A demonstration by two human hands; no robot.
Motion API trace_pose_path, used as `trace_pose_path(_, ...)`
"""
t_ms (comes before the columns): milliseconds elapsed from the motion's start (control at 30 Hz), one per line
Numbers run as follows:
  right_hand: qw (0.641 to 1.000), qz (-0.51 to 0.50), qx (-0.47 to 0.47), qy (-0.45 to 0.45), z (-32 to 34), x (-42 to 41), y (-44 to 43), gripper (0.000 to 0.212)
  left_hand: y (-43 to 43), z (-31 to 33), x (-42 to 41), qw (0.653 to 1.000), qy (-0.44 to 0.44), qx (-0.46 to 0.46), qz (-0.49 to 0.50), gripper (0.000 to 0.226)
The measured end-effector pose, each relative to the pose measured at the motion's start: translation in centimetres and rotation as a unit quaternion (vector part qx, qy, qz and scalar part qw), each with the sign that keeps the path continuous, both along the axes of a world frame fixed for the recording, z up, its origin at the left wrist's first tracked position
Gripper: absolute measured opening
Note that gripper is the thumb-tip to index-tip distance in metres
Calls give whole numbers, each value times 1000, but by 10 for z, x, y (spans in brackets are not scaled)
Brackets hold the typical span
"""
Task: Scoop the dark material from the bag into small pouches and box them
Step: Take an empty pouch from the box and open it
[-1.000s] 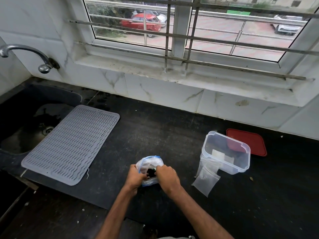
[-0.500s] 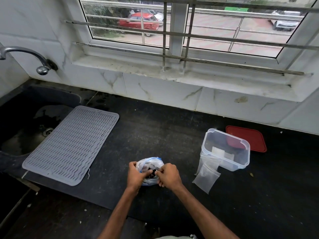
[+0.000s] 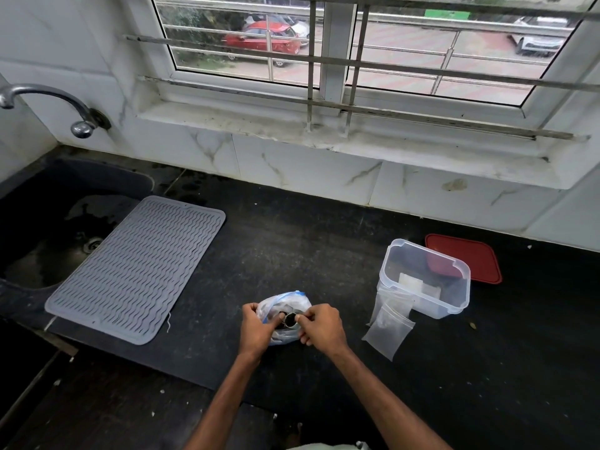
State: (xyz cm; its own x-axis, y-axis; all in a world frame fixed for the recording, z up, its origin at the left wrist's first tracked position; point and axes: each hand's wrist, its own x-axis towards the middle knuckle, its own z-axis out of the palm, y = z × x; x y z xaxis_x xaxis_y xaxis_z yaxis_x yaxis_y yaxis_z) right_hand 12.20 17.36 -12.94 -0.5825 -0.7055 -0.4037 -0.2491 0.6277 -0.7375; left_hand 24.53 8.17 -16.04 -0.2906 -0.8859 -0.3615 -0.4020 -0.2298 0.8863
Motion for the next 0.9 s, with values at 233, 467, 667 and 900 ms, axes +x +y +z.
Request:
trace_pose_path(233,992,46,50,105,-3,4,0,16,2,1,3,991,79,108,-3,50)
trace_pose_path(467,999,28,27,14,-5,4,3,20,3,1,0,991,73,109,-9,56)
trace_pose_path(667,998,-26,10,-59,0,6,8,18,6,-3,-2,997,63,42,-12,53)
trace_pose_path(900,996,-39,-28,-78,11,3,15,17,4,-4,0,998,60,11,17,36)
